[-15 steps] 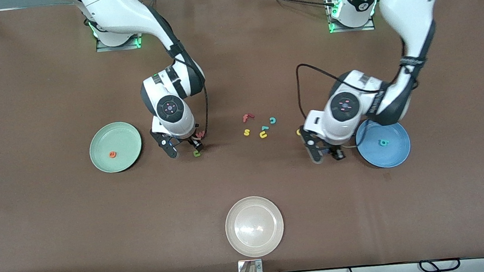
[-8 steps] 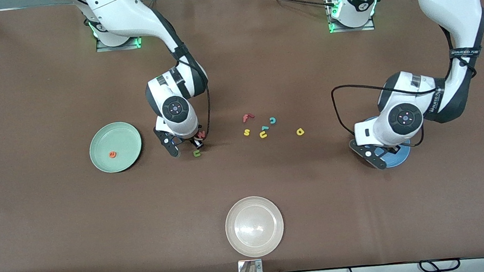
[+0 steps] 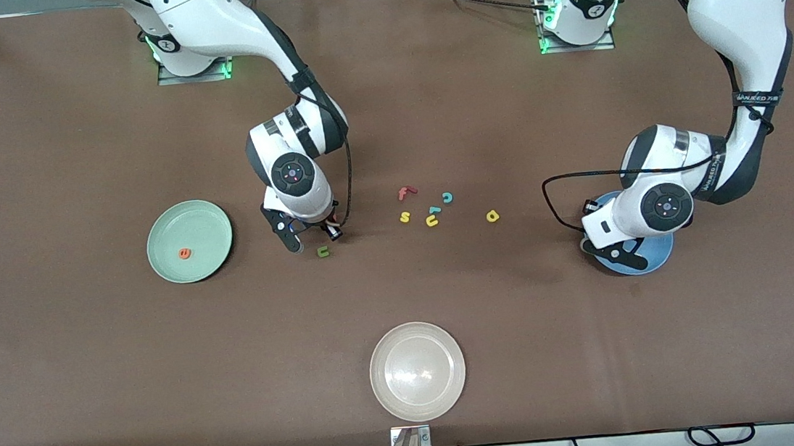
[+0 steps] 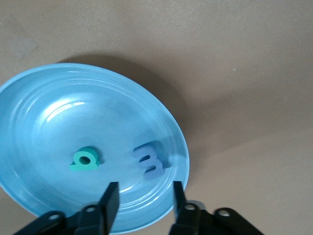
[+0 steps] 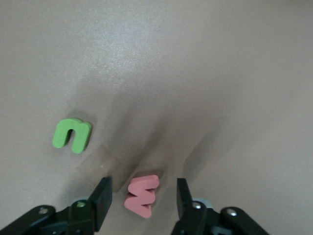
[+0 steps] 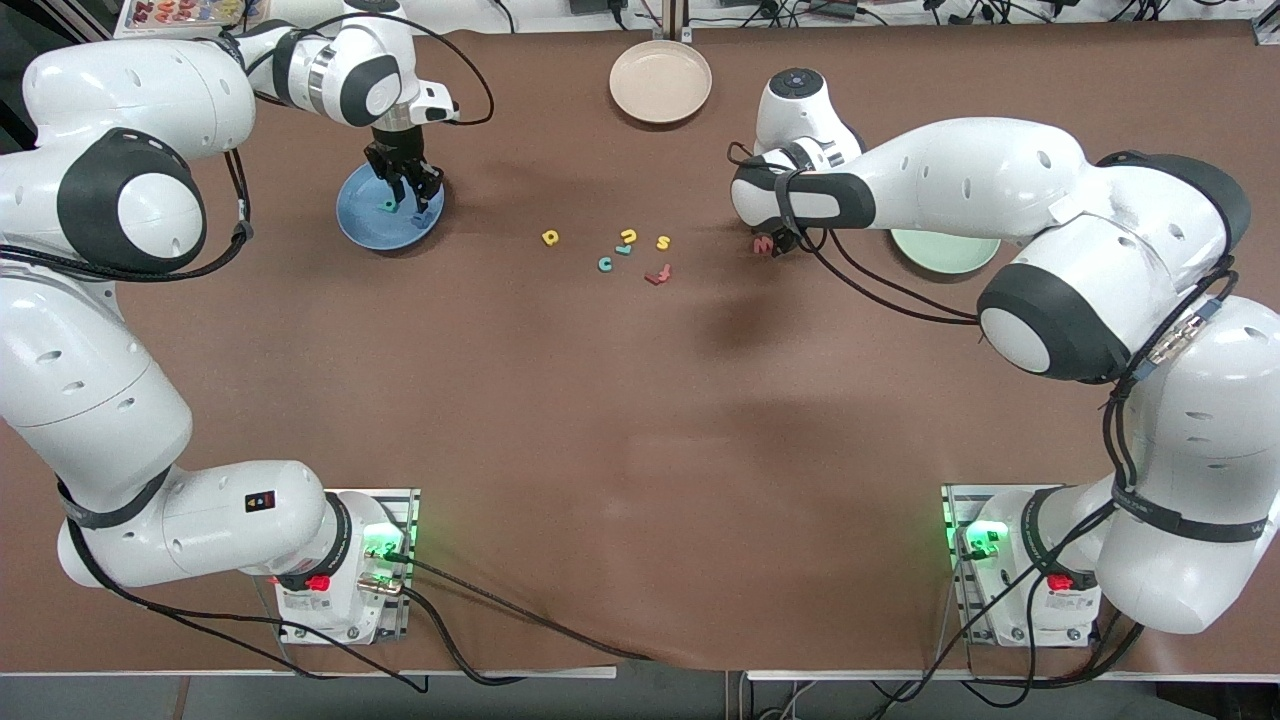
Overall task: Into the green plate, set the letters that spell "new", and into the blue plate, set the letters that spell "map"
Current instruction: 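Carry the pink m to the green plate while the left gripper grasps the yellow letter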
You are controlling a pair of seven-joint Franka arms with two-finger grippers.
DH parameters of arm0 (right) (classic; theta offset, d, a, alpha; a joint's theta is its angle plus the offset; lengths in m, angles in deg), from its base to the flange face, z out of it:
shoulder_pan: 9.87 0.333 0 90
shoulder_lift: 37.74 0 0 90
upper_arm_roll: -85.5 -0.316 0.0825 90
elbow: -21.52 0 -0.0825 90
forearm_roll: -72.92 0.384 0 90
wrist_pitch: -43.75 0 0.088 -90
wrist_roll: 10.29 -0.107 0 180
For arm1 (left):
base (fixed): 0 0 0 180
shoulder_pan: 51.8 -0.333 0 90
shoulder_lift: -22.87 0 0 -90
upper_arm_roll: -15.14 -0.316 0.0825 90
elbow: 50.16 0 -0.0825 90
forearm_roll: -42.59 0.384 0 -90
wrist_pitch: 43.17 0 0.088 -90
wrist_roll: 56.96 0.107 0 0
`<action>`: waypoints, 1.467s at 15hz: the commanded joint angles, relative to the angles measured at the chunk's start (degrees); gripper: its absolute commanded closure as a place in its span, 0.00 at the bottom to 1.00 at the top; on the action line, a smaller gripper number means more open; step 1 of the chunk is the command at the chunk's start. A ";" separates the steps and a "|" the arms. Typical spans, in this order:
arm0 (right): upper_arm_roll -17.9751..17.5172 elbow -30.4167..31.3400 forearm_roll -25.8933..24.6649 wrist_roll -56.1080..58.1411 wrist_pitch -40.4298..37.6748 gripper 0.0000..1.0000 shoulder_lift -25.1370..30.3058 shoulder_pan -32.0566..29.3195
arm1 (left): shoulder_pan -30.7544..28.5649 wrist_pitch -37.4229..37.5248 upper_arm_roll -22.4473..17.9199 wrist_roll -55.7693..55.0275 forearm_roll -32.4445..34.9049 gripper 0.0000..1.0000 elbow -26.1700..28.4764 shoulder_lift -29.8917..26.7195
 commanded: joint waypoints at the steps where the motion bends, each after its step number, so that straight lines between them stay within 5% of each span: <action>1: 0.17 -0.86 1.16 -1.05 0.40 0.49 -0.67 0.64 | -0.53 1.81 1.45 -0.57 -1.16 0.00 -0.39 -1.18; 9: 0.17 -0.69 1.16 -1.05 2.43 0.49 -1.46 1.43 | 0.34 1.64 9.79 -31.46 -7.84 0.00 -0.30 -0.57; 12: 0.17 -0.69 1.07 -0.96 2.43 0.49 -1.46 1.43 | 0.78 -5.10 13.13 -42.46 -7.84 0.00 2.58 0.31; 16: 0.26 -0.86 0.37 0.88 2.17 0.89 -1.20 1.52 | 3.42 -16.01 12.97 -48.63 -7.14 0.00 7.25 1.10; 19: 0.79 -1.04 0.28 9.03 -1.68 0.91 1.34 0.38 | 4.91 -21.02 12.53 -49.17 -6.78 0.00 7.34 3.30; 22: 4.55 -1.21 0.10 17.10 -10.20 0.91 5.39 -0.24 | 5.53 -21.65 12.09 -49.26 -1.61 0.19 7.43 4.79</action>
